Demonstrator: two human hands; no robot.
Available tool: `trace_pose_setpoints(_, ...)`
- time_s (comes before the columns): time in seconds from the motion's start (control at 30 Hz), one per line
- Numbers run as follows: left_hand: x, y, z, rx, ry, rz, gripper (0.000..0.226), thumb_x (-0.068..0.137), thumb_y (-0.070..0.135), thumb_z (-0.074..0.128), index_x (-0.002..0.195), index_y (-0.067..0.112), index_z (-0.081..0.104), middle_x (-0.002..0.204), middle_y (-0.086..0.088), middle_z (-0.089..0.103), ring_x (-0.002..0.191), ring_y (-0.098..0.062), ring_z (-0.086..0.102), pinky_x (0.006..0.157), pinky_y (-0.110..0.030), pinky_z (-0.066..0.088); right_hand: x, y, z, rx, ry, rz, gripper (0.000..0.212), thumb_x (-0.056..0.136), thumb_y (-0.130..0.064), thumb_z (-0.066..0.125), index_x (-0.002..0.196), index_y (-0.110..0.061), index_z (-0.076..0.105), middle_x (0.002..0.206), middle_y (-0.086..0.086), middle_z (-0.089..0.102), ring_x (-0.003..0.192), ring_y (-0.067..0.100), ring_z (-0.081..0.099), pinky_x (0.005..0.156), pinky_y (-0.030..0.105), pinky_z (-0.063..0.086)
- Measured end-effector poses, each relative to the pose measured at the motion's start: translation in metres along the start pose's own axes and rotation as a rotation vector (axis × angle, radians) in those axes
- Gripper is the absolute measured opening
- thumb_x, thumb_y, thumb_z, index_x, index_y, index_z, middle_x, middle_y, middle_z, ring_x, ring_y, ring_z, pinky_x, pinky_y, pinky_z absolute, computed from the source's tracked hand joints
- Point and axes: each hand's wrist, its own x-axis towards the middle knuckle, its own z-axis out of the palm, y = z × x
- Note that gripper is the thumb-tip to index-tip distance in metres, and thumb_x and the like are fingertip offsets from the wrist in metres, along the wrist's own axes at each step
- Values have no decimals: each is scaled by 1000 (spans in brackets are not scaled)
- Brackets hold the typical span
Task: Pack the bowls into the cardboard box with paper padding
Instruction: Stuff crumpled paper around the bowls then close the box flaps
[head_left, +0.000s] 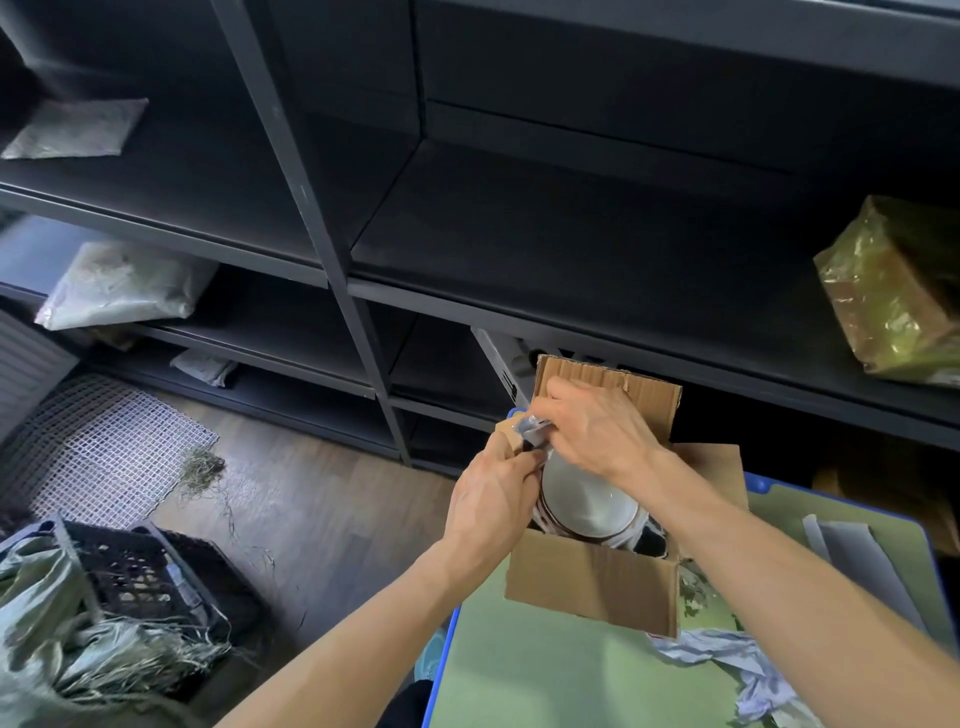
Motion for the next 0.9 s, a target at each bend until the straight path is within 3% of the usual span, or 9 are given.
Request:
trace_pose_setpoints(0.1, 0, -3, 2, 25, 25, 10, 26, 99, 25, 52, 115, 29, 73, 94, 3, 50, 70, -16, 49, 57, -25, 40, -6, -6, 13, 85, 44, 102, 10, 86, -18, 60, 96, -21, 60, 91, -3, 51, 85, 21, 58, 55, 34, 45)
trace_pose_setpoints(0.3, 1, -3, 1, 42, 32, 51, 32, 98, 21, 52, 125, 33, 67, 91, 6, 36, 68, -15, 38, 58, -23, 34, -13, 0, 6, 81, 5, 30, 34, 92, -16, 56, 123, -28, 61, 106, -5, 57, 97, 18, 59, 66, 32, 52)
trace_pose_setpoints(0.53, 3, -1, 0, 72, -17, 13, 34, 101, 25, 48, 131, 33, 63, 88, 3, 38, 68, -18, 43, 58, -28, 34, -9, 0, 6, 47, 38, -9, 17, 86, -4, 62, 92, -17, 69, 89, -4, 56, 87, 17, 52, 56, 28, 49)
trace_pose_setpoints(0.7, 3, -1, -5, 74, -65, 3, 35, 101, 26, 46, 131, 30, 63, 96, 7, 38, 75, -16, 45, 63, -26, 40, -9, -9, 16, 82, -13, -26, 25, 90, -3, 54, 106, -16, 68, 100, 0, 63, 98, 21, 59, 73, 36, 55)
trace_pose_setpoints(0.9, 7, 2, -10, 102, -65, 23, 30, 102, 34, 48, 124, 31, 67, 94, 5, 47, 72, -17, 50, 62, -28, 43, -28, 13, 6, 116, 17, 16, 42, 86, 2, 53, 118, -20, 70, 114, -8, 67, 110, 15, 55, 77, 31, 55)
